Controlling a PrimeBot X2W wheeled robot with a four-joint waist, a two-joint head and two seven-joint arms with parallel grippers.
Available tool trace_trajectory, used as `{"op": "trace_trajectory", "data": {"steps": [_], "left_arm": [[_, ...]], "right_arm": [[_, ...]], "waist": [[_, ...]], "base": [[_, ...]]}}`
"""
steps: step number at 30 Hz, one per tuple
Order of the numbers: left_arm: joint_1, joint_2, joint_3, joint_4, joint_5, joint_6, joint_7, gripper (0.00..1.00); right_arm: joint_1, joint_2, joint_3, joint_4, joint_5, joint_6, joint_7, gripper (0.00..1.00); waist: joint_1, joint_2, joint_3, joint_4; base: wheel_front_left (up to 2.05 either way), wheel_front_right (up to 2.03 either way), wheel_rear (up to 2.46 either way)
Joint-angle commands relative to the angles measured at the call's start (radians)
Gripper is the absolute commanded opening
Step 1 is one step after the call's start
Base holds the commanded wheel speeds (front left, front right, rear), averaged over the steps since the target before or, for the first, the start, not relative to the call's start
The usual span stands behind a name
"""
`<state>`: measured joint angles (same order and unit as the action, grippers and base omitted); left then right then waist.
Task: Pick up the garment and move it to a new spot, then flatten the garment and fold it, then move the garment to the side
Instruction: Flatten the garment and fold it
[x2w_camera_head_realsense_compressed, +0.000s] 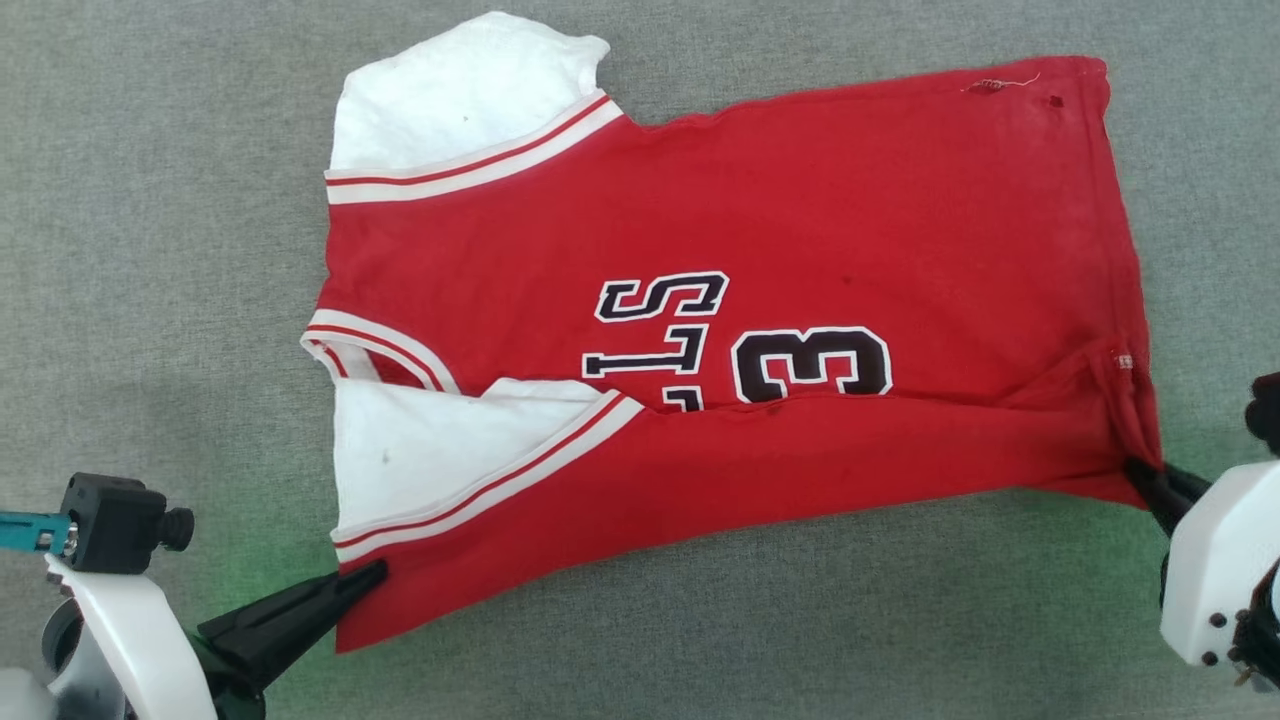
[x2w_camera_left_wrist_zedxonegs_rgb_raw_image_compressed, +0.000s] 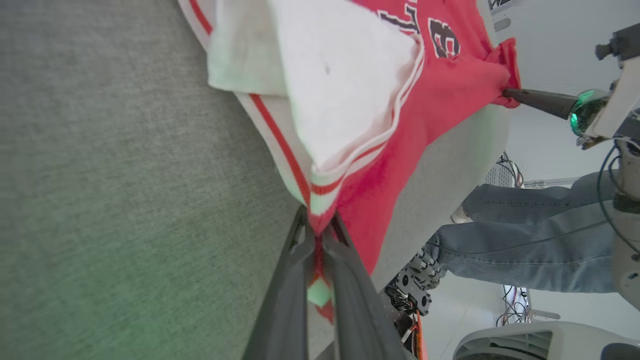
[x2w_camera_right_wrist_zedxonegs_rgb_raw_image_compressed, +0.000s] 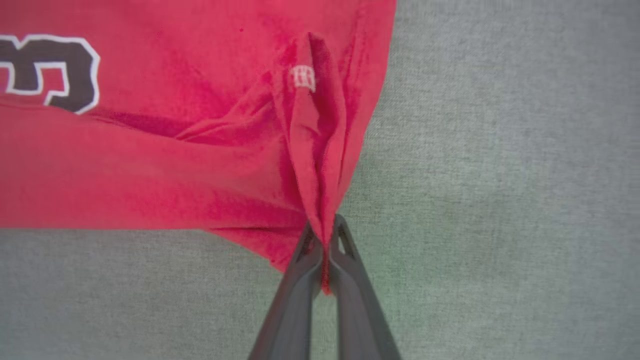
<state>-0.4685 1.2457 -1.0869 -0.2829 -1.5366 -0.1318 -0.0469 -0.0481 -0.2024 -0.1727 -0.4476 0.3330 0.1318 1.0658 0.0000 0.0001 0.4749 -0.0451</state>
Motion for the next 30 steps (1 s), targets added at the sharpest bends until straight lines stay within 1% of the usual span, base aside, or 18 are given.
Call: {"op": "trace_trajectory", "data": {"steps": [1, 2, 3, 4, 5, 6, 10, 13, 15, 18, 21, 23, 26, 30], "left_arm": [[0.008, -0.010, 0.002, 0.008, 0.009, 0.002, -0.017, 0.00], [0.008, -0.015, 0.002, 0.013, 0.007, 0.002, -0.022, 0.00], [0.006, -0.020, 0.003, 0.017, 0.005, 0.002, -0.029, 0.05], [0.004, -0.026, 0.009, 0.026, -0.007, 0.002, -0.041, 0.49], [0.004, -0.029, 0.012, 0.031, -0.015, 0.002, -0.046, 0.83], [0.000, -0.027, 0.016, 0.034, -0.012, 0.002, -0.056, 1.00], [0.000, -0.008, 0.043, 0.049, -0.022, 0.002, -0.119, 1.00], [-0.001, 0.007, 0.080, 0.079, -0.042, 0.002, -0.171, 1.00], [-0.010, 0.011, 0.124, 0.123, -0.071, 0.002, -0.197, 1.00], [-0.029, 0.014, 0.199, 0.217, -0.073, 0.002, -0.213, 1.00], [-0.070, 0.004, 0.262, 0.322, -0.034, 0.002, -0.217, 1.00], [-0.116, -0.005, 0.294, 0.376, -0.020, 0.002, -0.218, 1.00], [-0.196, -0.004, 0.305, 0.446, 0.041, 0.002, -0.176, 1.00], [-0.326, -0.015, 0.297, 0.511, 0.092, 0.002, -0.041, 1.00]], "right_arm": [[0.003, 0.001, -0.010, -0.005, 0.000, -0.002, -0.018, 0.00], [0.004, 0.001, -0.010, -0.003, -0.003, -0.002, -0.027, 0.22], [0.002, 0.004, -0.015, -0.004, -0.008, -0.002, -0.045, 0.47], [-0.004, 0.013, -0.024, -0.003, -0.014, -0.002, -0.064, 1.00], [-0.005, 0.018, -0.029, 0.002, -0.021, -0.002, -0.079, 1.00], [-0.008, 0.021, -0.033, 0.002, -0.028, -0.002, -0.096, 1.00], [-0.035, 0.054, -0.051, -0.019, -0.055, -0.001, -0.194, 1.00], [-0.067, 0.083, -0.047, -0.018, -0.078, -0.001, -0.319, 1.00], [-0.078, 0.104, -0.023, -0.004, -0.099, -0.001, -0.415, 1.00], [-0.103, 0.127, 0.022, 0.023, -0.120, -0.001, -0.586, 1.00], [-0.118, 0.143, 0.080, 0.065, -0.134, -0.001, -0.744, 1.00], [-0.125, 0.150, 0.133, 0.098, -0.142, -0.001, -0.822, 1.00], [-0.138, 0.152, 0.200, 0.140, -0.155, -0.002, -0.918, 1.00], [-0.152, 0.151, 0.254, 0.182, -0.126, -0.002, -1.009, 1.00]], "waist": [[0.0000, -0.0001, -0.001, 0.002], [0.0000, -0.0001, -0.002, 0.002], [0.0000, -0.0001, -0.003, 0.003], [0.0000, -0.0001, -0.004, 0.003], [0.0000, -0.0001, -0.005, 0.003], [0.0000, -0.0001, -0.007, 0.003], [0.0000, -0.0001, -0.013, -0.005], [0.0000, -0.0001, -0.020, -0.017], [0.0000, -0.0001, -0.026, -0.031], [0.0000, -0.0001, -0.026, -0.061], [0.0000, -0.0001, -0.018, -0.096], [0.0000, -0.0001, -0.007, -0.123], [0.0000, -0.0001, 0.013, -0.166], [0.0000, -0.0001, 0.046, -0.221]], "base": [[0.00, 0.00, 0.00], [0.00, 0.00, 0.00], [0.00, 0.00, 0.00], [0.00, 0.00, 0.00], [0.00, 0.00, 0.00], [0.00, 0.00, 0.00], [0.00, 0.00, 0.00], [0.00, 0.00, 0.00], [0.00, 0.00, 0.00], [0.00, 0.00, 0.00], [0.00, 0.00, 0.00], [0.00, 0.00, 0.00], [0.00, 0.00, 0.00], [0.00, 0.00, 0.00]]}}
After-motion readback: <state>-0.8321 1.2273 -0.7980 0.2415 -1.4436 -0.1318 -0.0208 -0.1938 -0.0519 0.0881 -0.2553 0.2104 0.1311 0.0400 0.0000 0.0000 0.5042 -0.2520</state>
